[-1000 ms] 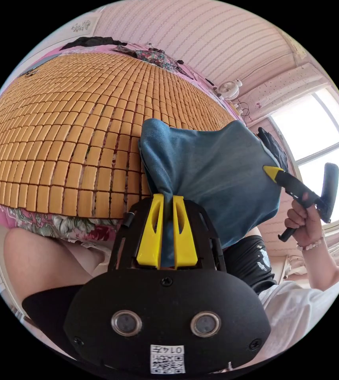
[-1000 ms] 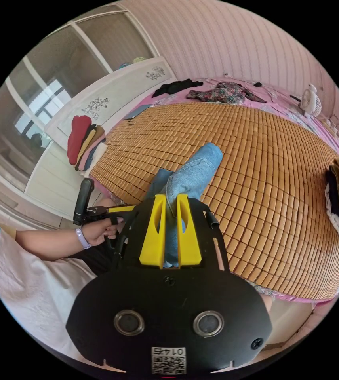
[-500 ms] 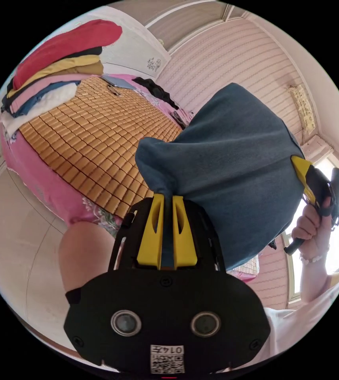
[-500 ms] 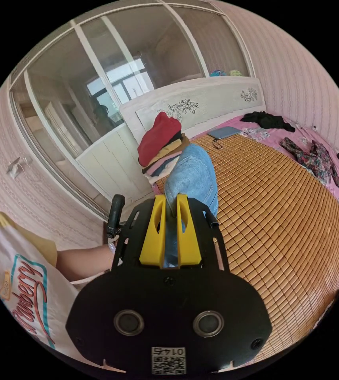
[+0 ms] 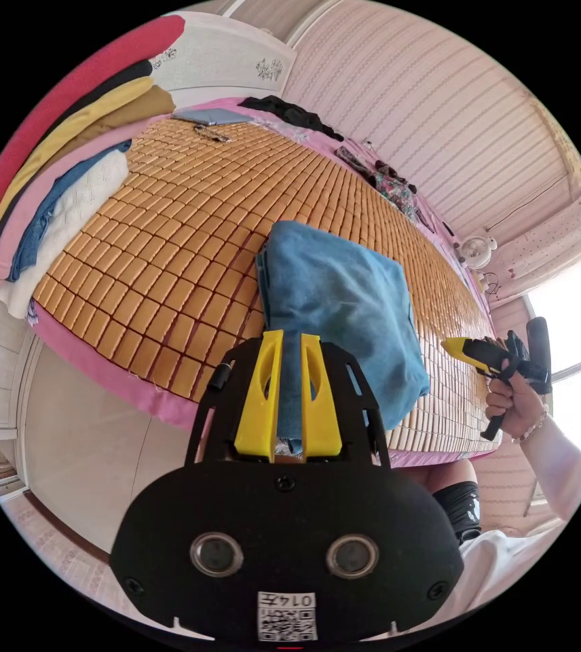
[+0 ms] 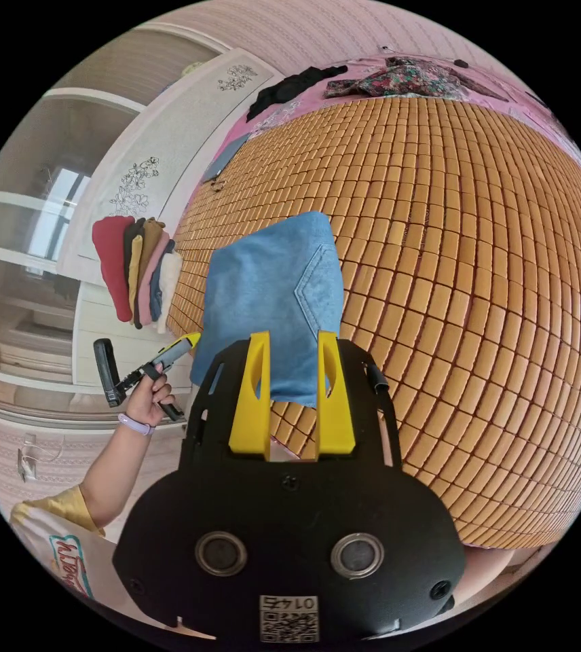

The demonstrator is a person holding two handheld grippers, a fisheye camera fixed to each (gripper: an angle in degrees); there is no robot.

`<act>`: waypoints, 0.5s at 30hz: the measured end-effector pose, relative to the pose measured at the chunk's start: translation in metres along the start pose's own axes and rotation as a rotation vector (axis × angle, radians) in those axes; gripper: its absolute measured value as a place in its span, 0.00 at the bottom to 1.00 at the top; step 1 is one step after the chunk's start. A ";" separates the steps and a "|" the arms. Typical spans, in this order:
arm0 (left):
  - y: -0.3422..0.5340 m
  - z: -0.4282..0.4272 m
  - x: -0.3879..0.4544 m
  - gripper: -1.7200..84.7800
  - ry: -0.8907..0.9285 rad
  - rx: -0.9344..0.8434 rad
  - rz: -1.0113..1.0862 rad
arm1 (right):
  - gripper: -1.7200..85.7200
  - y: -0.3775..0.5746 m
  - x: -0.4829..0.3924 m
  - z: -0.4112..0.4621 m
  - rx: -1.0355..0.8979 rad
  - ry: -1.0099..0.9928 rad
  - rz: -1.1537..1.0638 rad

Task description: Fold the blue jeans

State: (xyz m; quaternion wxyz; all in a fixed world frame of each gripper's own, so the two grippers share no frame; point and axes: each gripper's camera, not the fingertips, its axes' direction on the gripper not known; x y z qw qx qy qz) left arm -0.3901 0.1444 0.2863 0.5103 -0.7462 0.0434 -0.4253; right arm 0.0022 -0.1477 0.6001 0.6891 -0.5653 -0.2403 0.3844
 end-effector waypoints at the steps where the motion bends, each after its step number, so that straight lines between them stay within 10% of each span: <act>1: 0.005 -0.003 0.002 0.06 0.000 0.024 0.000 | 0.13 0.000 -0.003 0.005 -0.003 0.044 -0.055; 15: 0.016 0.059 0.098 0.02 -0.033 -0.239 0.190 | 0.09 -0.035 -0.009 0.073 -0.018 0.098 -0.182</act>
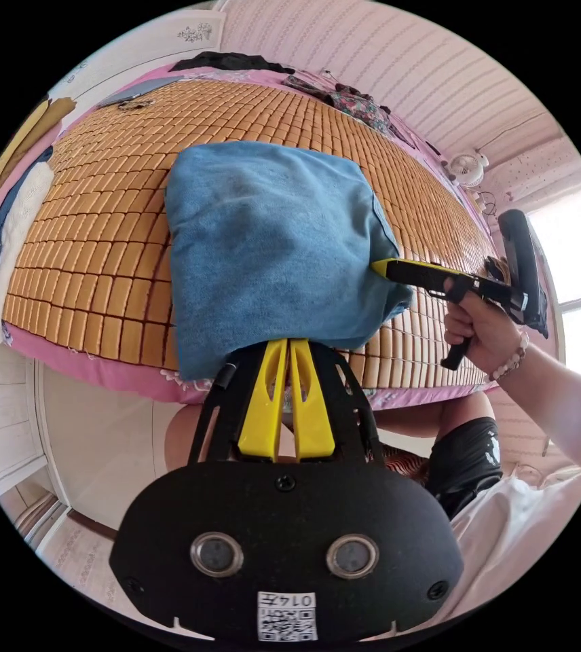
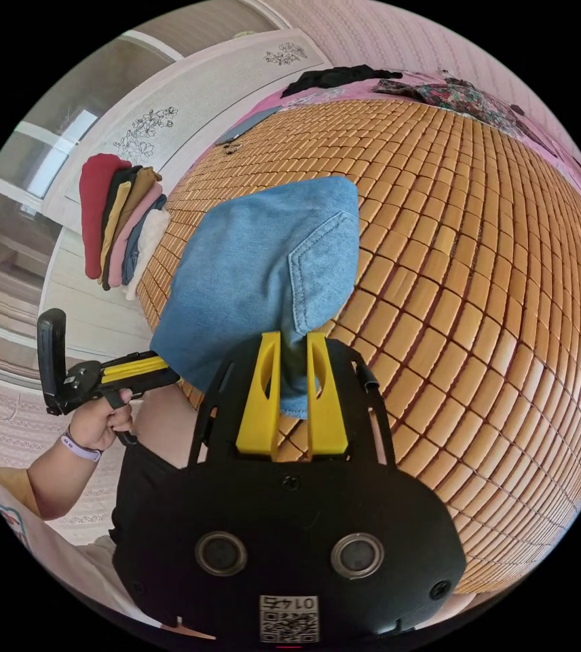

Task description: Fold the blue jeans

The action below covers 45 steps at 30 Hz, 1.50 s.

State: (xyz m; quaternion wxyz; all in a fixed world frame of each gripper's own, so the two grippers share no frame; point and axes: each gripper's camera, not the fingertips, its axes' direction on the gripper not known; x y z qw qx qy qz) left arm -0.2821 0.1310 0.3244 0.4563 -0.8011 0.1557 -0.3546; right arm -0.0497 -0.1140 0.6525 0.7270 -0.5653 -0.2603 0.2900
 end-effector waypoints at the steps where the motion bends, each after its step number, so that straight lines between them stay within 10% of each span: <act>1: -0.010 0.001 -0.002 0.02 -0.038 0.007 0.000 | 0.09 -0.009 0.002 0.002 0.011 -0.032 0.020; 18: -0.205 -0.048 -0.127 0.01 -0.263 0.412 -0.272 | 0.07 -0.269 -0.103 0.079 -0.012 -0.233 -0.217; 26: -0.062 0.004 0.011 0.01 0.040 0.362 0.055 | 0.03 0.013 -0.042 -0.031 -0.089 0.035 -0.494; 31: 0.075 0.020 0.131 0.01 0.161 0.284 0.180 | 0.07 0.222 -0.007 -0.169 0.113 0.592 -0.054; 45: 0.215 -0.015 0.336 0.01 0.184 0.481 0.573 | 0.05 0.529 -0.034 -0.332 0.493 0.567 0.357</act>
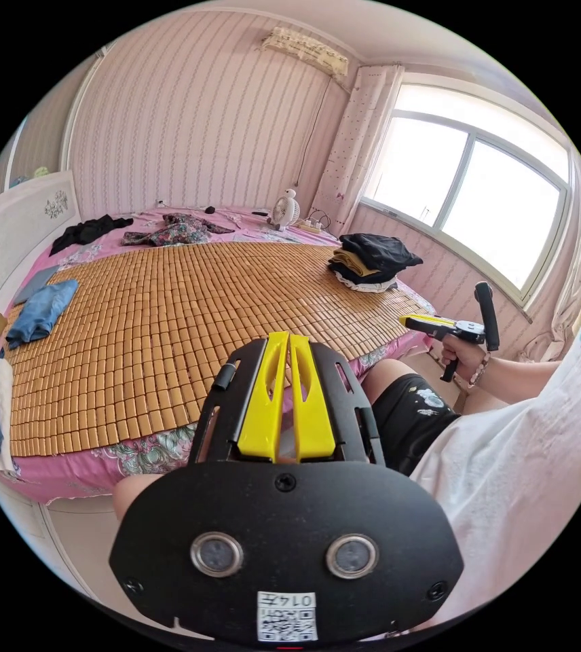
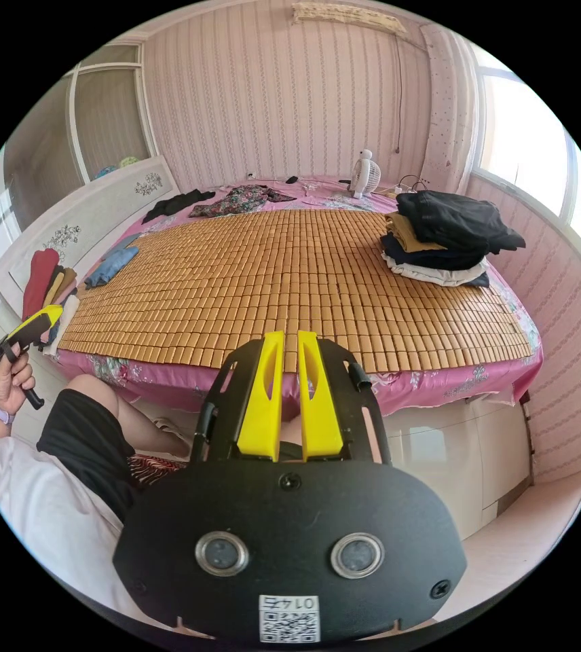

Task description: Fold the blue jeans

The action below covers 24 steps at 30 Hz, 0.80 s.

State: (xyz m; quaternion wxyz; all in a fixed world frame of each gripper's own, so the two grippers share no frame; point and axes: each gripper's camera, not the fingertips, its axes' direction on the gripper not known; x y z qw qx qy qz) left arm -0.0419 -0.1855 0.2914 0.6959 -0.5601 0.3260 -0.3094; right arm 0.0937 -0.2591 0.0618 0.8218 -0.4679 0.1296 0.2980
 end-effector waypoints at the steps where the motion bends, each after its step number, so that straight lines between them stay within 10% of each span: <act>1: 0.004 0.001 0.013 0.01 -0.026 0.014 0.012 | 0.05 0.013 0.007 -0.009 0.007 -0.006 0.014; 24: -0.149 0.292 0.246 0.13 0.333 -0.146 0.534 | 0.11 -0.022 0.248 -0.086 0.214 0.102 0.157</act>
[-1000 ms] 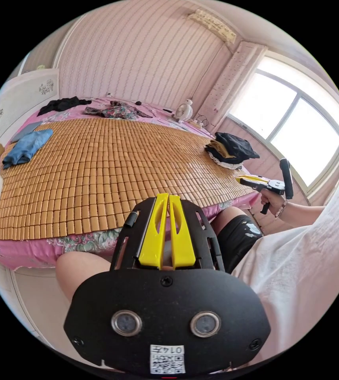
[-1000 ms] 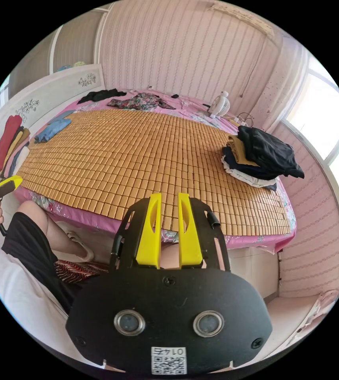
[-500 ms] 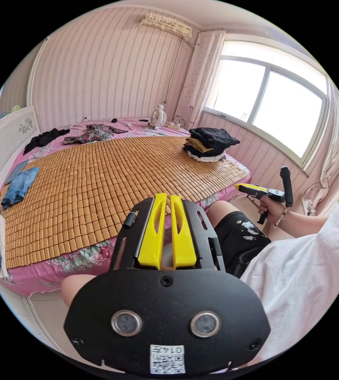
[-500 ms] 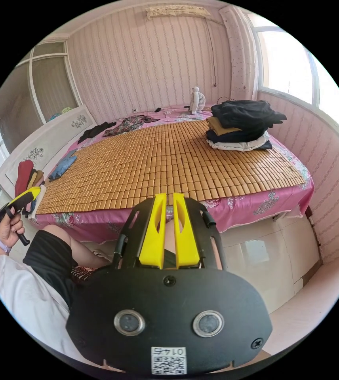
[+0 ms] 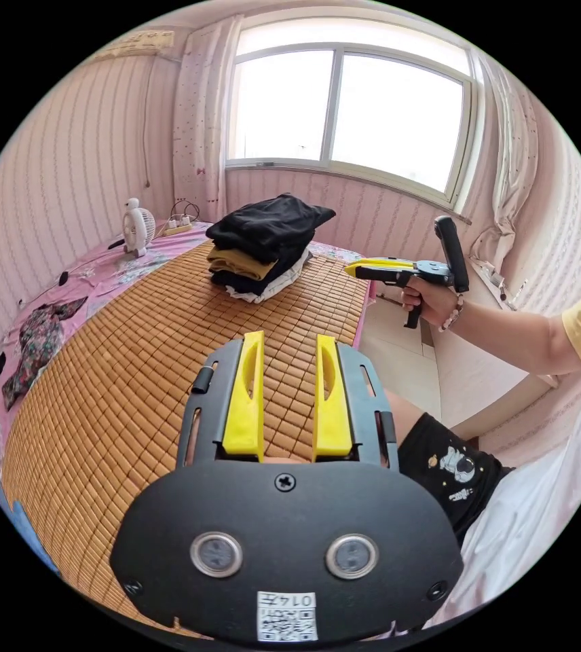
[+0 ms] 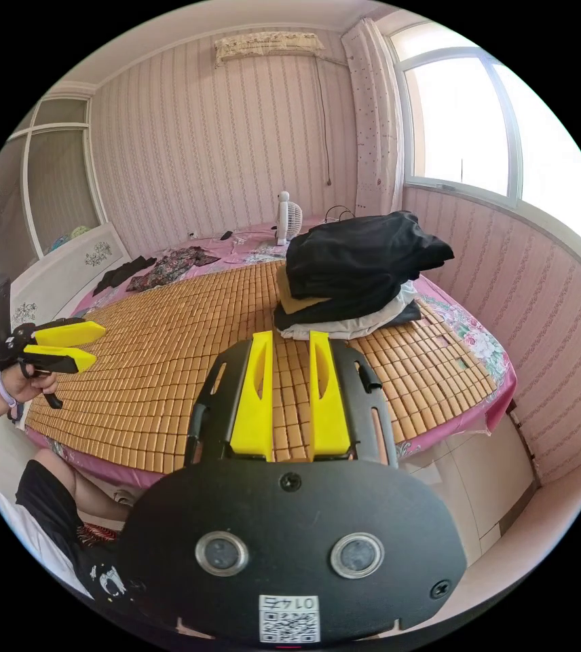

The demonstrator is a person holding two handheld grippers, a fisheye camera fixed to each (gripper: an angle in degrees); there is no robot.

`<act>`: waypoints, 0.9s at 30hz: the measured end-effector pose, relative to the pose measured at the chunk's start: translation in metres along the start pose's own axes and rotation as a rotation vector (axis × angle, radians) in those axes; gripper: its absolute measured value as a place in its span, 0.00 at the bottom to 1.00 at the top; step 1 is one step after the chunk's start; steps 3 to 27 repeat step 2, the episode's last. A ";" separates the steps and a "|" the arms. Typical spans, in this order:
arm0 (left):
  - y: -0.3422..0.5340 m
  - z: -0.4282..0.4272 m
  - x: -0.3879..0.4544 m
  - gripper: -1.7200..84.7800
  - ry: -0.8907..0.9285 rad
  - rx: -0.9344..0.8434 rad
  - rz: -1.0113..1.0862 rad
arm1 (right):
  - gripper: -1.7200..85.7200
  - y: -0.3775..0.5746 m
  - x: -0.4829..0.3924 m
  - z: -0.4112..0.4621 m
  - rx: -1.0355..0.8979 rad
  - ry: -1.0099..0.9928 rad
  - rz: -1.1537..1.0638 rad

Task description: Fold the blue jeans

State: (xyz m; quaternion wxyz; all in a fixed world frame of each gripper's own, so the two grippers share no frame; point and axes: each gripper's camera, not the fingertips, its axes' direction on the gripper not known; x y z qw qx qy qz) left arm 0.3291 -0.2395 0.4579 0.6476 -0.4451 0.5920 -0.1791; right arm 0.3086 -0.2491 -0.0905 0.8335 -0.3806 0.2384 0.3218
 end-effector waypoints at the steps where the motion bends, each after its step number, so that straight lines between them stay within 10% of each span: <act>1: -0.026 0.025 -0.005 0.13 0.010 -0.001 0.026 | 0.11 -0.017 0.015 0.008 0.010 0.008 0.019; 27: -0.038 0.037 -0.008 0.13 0.012 0.000 0.032 | 0.12 -0.034 0.030 0.017 0.016 0.023 0.036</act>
